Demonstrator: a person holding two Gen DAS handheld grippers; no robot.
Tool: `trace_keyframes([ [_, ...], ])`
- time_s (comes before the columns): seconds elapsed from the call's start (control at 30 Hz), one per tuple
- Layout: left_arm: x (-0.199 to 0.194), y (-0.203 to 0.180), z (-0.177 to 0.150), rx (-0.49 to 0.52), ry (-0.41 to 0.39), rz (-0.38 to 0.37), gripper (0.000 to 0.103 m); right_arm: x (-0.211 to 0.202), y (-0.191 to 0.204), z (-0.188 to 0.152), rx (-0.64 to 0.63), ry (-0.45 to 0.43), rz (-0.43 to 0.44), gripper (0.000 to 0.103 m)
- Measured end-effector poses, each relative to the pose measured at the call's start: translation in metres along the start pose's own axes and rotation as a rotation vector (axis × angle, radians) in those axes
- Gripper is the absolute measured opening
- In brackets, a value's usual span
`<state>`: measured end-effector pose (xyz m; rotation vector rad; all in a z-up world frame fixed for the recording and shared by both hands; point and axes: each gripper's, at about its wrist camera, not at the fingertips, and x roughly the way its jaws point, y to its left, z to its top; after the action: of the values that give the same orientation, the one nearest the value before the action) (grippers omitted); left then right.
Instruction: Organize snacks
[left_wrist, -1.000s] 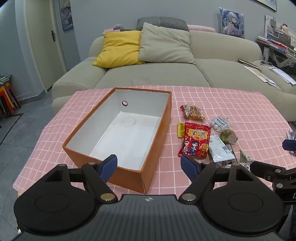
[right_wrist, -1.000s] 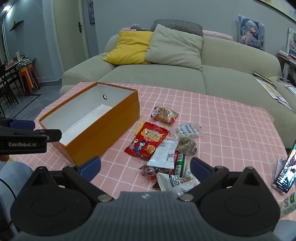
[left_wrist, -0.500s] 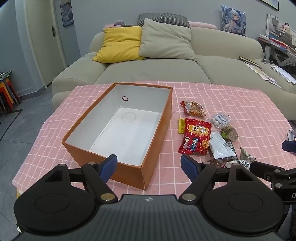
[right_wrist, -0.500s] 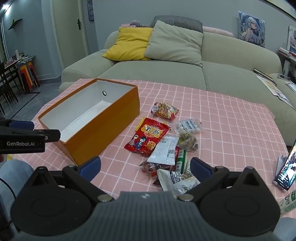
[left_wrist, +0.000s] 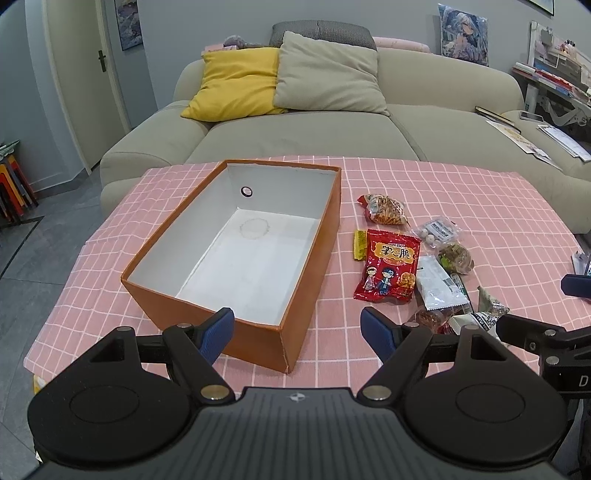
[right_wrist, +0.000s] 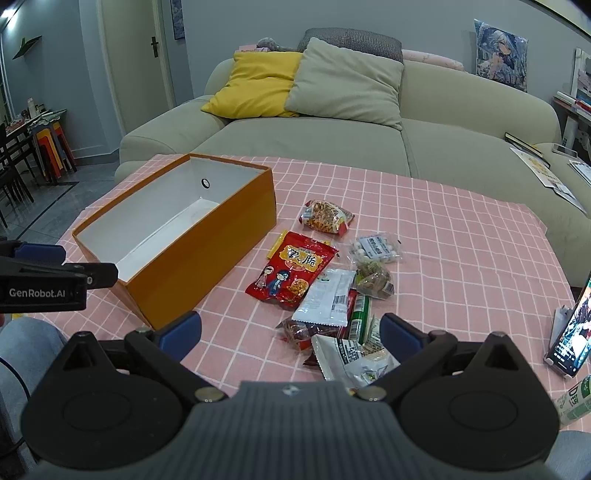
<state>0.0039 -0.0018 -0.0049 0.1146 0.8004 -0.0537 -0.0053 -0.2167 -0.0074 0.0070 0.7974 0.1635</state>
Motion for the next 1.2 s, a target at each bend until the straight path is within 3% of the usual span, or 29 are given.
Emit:
trace_keyframes([
  [1.2,0.003,-0.0007,-0.0013,0.011,0.032,-0.003,0.091,0.0025,-0.0037,0.0006,0.014,0.025,-0.009,0.099],
])
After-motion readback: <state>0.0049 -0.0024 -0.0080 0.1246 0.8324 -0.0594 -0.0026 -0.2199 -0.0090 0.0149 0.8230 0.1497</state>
